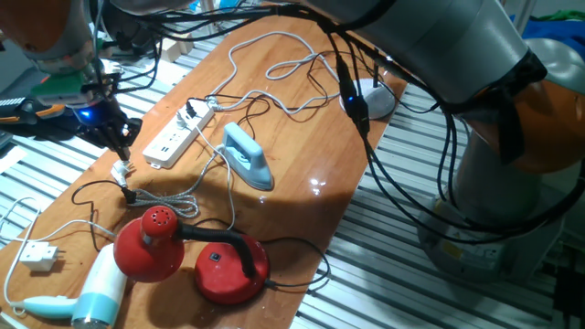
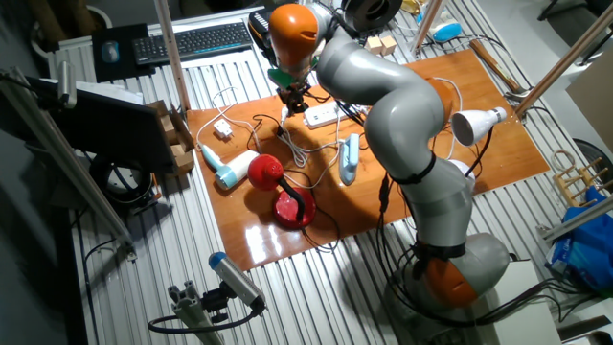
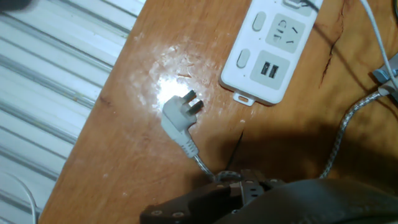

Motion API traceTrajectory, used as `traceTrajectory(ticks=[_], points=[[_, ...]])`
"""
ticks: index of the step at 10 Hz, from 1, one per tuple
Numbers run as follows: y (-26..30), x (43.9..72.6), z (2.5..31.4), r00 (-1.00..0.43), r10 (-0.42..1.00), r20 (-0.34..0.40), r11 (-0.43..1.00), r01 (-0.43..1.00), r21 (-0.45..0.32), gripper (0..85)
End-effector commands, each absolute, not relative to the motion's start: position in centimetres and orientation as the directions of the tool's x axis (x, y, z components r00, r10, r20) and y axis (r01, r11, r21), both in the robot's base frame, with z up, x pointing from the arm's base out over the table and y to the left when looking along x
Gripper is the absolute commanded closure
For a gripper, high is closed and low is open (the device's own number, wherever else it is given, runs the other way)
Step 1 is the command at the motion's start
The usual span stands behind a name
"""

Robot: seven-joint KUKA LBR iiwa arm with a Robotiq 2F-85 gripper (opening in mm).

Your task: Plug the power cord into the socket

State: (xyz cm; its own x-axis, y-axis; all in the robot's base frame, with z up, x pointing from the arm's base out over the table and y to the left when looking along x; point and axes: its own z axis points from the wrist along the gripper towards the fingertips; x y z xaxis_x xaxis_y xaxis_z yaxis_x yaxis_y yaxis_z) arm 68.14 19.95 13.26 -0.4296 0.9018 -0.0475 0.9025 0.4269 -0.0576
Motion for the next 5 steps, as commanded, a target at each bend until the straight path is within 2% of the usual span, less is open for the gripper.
traceTrajectory(ticks=[1, 3, 5], points=[[20.0, 68.1, 13.3, -0.426, 0.903, -0.048, 0.424, 0.904, -0.056, 85.0], [20.0, 68.1, 13.3, -0.426, 0.904, -0.035, 0.425, 0.904, -0.041, 85.0], [20.7, 68.6, 12.1, -0.427, 0.904, -0.039, 0.425, 0.904, -0.035, 85.0]])
